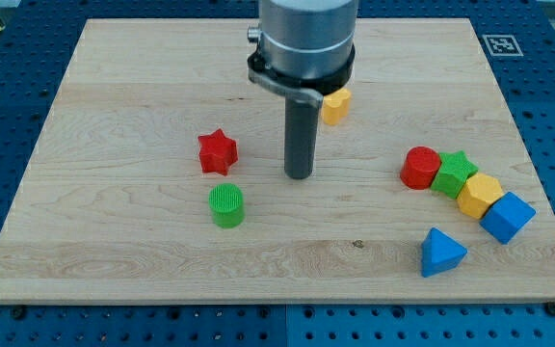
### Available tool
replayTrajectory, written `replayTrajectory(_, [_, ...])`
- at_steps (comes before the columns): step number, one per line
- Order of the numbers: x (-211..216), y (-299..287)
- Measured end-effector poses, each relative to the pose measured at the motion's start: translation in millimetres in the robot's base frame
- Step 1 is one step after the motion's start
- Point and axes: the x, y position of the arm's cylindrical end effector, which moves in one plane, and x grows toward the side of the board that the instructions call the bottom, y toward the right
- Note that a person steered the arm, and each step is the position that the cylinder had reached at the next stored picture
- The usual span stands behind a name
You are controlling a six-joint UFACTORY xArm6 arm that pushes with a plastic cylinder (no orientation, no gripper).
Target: Slide the green star and red circle closer to the red star
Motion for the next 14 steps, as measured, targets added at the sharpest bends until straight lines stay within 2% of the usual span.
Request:
replayTrajectory(1, [-26, 16])
replayTrajectory(2, [-33, 46])
replayTrajectory(4, [-33, 145])
replayTrajectory(5, [-22, 206])
replayTrajectory(6, [13, 217])
replayTrajectory(7, [32, 214])
replayTrajectory(8, [32, 194])
replayTrajectory(10, [19, 177])
replayTrajectory(14, [14, 97])
